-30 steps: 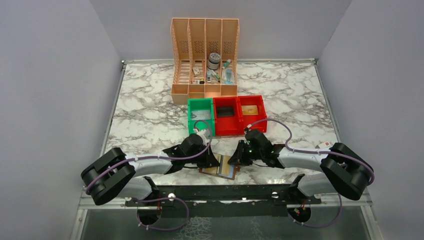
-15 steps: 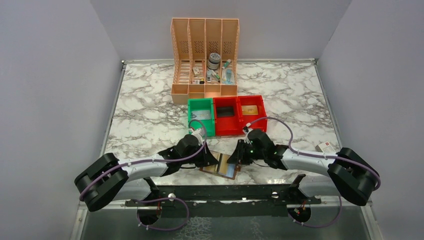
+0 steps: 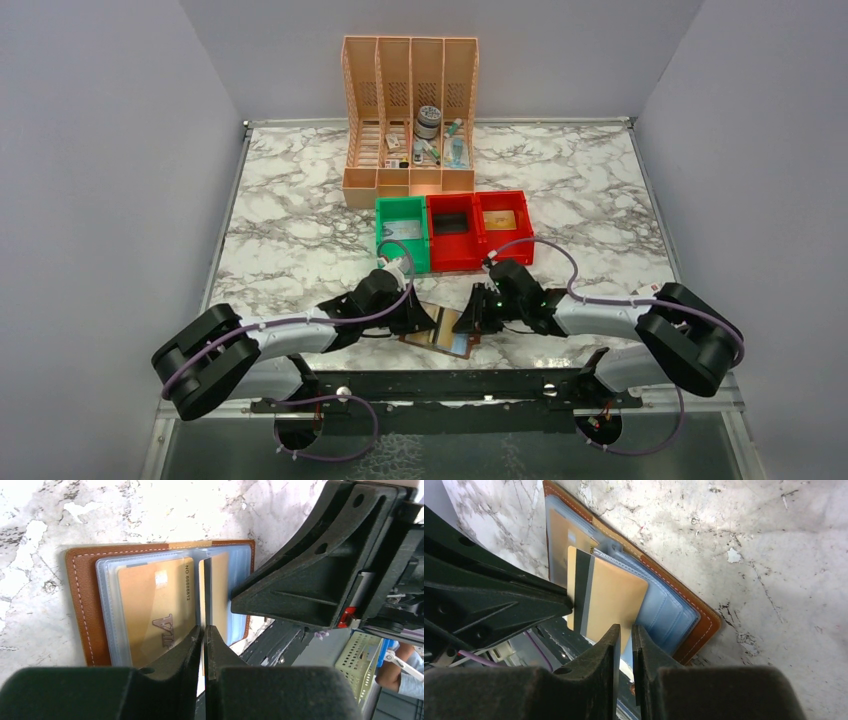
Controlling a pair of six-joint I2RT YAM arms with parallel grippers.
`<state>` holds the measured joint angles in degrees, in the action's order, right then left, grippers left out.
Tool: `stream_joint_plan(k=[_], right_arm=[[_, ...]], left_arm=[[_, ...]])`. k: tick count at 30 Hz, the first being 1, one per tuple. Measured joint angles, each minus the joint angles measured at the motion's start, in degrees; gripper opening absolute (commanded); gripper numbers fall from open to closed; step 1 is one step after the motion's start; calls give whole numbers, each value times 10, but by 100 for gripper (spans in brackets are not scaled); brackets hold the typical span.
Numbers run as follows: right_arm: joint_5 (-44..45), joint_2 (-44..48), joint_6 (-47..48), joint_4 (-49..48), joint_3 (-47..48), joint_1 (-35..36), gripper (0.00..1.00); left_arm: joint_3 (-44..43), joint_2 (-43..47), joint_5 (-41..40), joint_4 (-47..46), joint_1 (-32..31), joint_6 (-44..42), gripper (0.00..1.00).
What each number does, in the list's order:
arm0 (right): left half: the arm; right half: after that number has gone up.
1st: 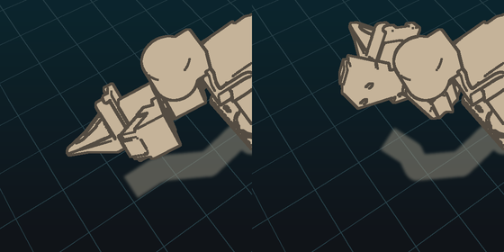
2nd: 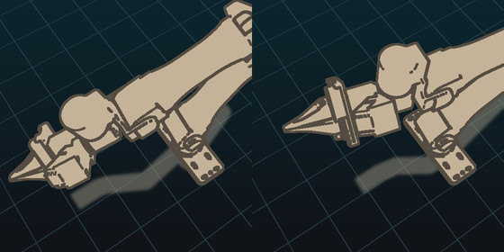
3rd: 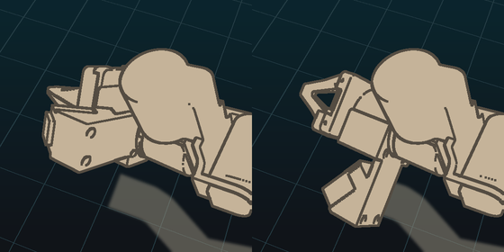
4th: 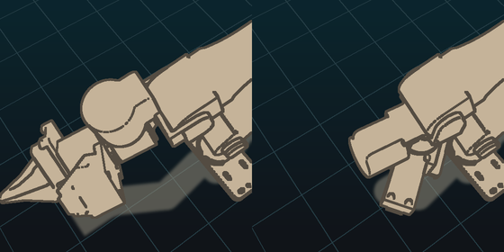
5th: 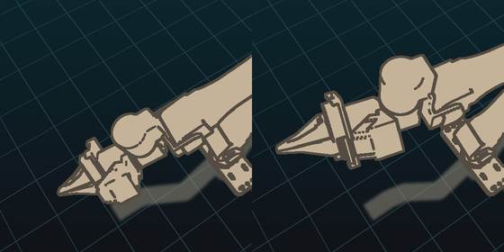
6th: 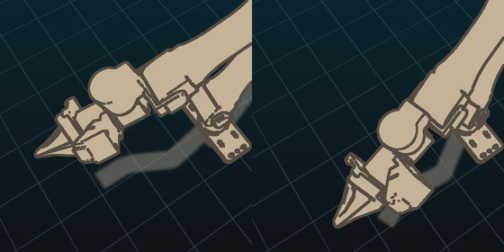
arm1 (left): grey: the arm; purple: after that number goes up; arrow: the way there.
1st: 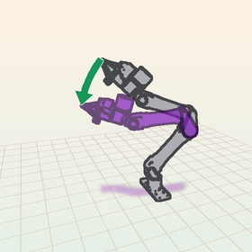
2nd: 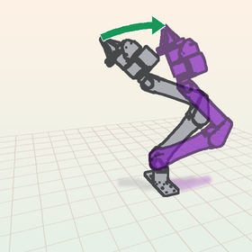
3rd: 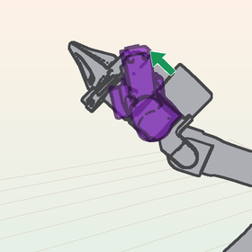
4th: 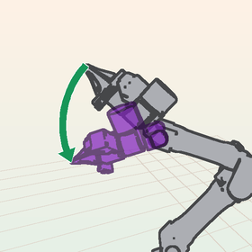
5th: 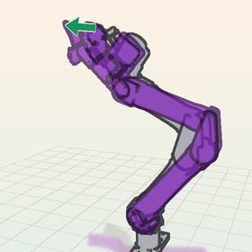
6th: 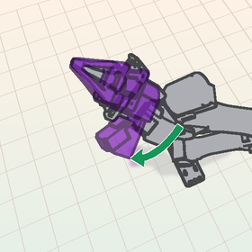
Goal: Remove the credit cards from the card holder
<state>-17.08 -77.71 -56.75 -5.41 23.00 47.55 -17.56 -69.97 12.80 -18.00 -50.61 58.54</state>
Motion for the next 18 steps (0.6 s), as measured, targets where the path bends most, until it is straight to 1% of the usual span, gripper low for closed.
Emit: stream_joint_plan(k=[2, 5, 11, 14, 18], right_arm=[[0, -6, -8, -5, 0, 0, 15], [6, -9, -20, -1, 3, 0, 15], [27, -2, -31, 14, 8, 1, 15], [34, 2, -32, 17, 7, 1, 15], [41, 7, -32, 23, 7, 1, 15]], left_arm=[[0, -10, 0, -2, 0, 1, 15], [0, -19, 2, -9, 0, 6, 21], [0, -28, 9, -37, 1, 17, 21], [0, -39, 16, -46, 4, 21, 18], [0, -52, 24, -56, 6, 24, 7]])
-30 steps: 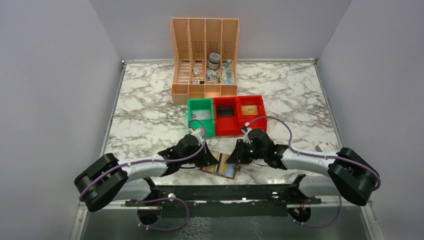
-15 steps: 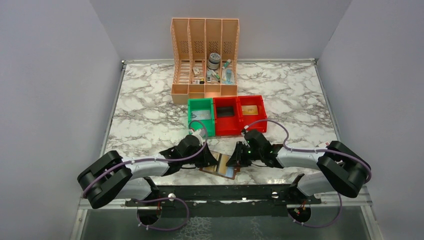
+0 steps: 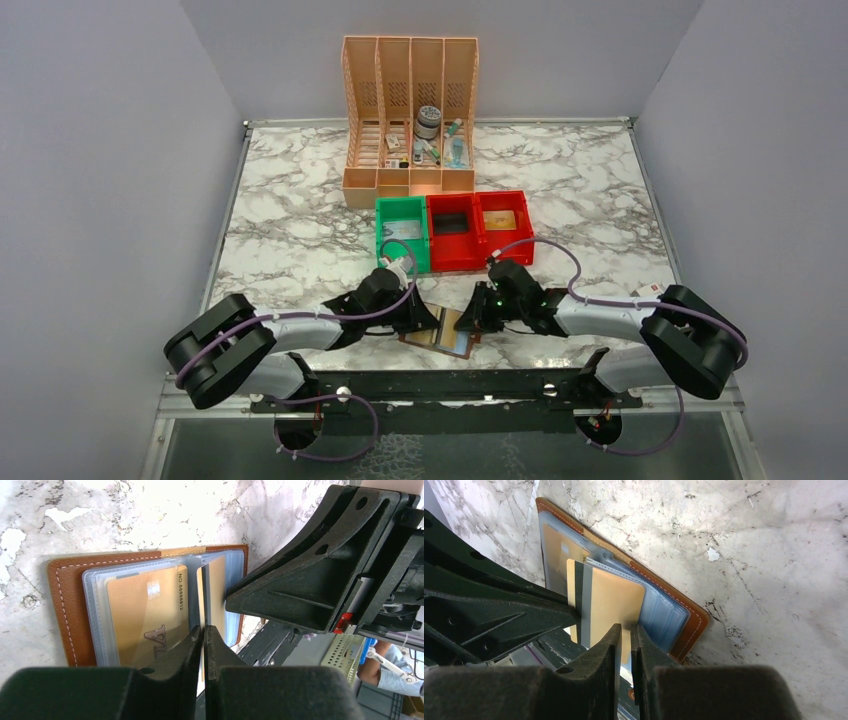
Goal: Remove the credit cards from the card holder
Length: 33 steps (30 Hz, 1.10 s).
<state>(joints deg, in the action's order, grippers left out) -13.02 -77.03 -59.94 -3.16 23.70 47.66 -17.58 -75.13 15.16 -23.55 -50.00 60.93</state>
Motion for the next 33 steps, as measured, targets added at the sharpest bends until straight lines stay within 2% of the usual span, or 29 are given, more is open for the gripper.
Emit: stream_joint_plan(k=[3, 12, 18, 23, 28, 33], right_arm=[[4, 2, 0, 3, 0, 0, 15], [11, 3, 1, 5, 0, 0, 15], [29, 3, 15, 24, 15, 0, 16], [36, 7, 39, 31, 21, 0, 19], [35, 36, 70, 31, 21, 0, 24], [34, 80, 94, 26, 22, 0, 35]], left_arm=[[0, -1, 1, -1, 1, 1, 0], [20, 33, 0, -5, 13, 11, 0], [22, 91, -27, 54, 16, 2, 0], [8, 152, -60, 123, 16, -21, 0], [2, 171, -71, 143, 19, -35, 0], [2, 178, -76, 161, 19, -44, 0]])
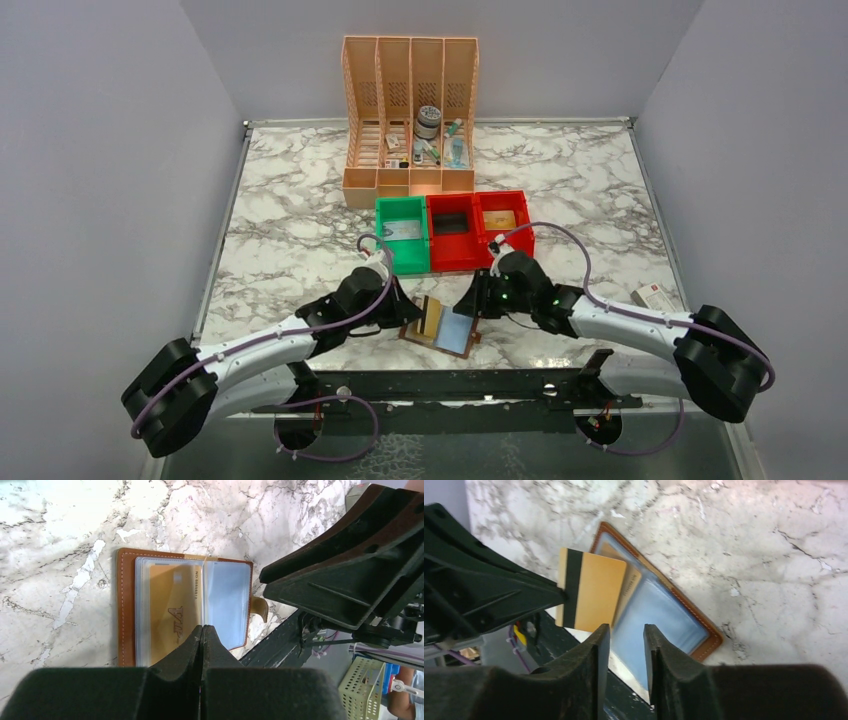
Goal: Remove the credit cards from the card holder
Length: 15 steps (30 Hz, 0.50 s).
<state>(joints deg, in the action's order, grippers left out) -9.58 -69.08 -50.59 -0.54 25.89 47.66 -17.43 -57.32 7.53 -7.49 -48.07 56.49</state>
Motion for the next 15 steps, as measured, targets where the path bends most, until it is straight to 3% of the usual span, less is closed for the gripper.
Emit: stream_joint_plan(k=[10, 15], right_arm=[[18, 84, -3, -44, -21, -6, 61], [-1, 126, -8, -64, -57, -69, 62]], left_arm=[[-26, 43, -7, 16, 5, -20, 0], [-26, 57, 17, 2, 34, -20, 0]])
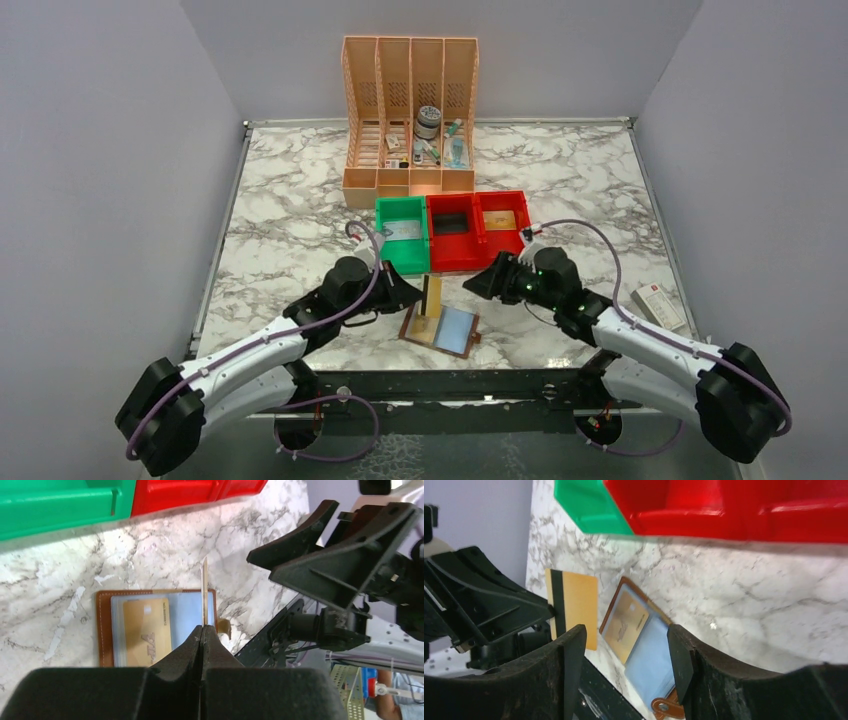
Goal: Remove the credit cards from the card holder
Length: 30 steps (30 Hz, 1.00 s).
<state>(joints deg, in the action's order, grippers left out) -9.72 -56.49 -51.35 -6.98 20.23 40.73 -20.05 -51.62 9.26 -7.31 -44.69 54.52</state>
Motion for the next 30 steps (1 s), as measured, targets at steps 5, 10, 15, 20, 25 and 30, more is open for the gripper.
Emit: stream_joint_plan(k=[5, 10, 15, 20, 25, 30], right_arm=[[-98, -13, 1, -59, -17, -90, 62], [-184, -43, 0, -122, -23, -94, 62], [-235, -60, 2, -156, -23, -94, 62], [-263, -72, 2, -194, -23, -94, 60], [-298, -100, -16, -258, -24, -94, 52], [-339, -145, -45, -322, -24, -94, 38]], left_arm=[[6, 5, 46, -38, 44, 12, 0], [28, 7, 87, -82, 59, 36, 0], [39, 6, 113, -116, 60, 58, 0], [39, -3, 132, -151, 60, 73, 0], [39, -15, 148, -185, 60, 89, 0], [39, -23, 159, -222, 60, 107, 0]])
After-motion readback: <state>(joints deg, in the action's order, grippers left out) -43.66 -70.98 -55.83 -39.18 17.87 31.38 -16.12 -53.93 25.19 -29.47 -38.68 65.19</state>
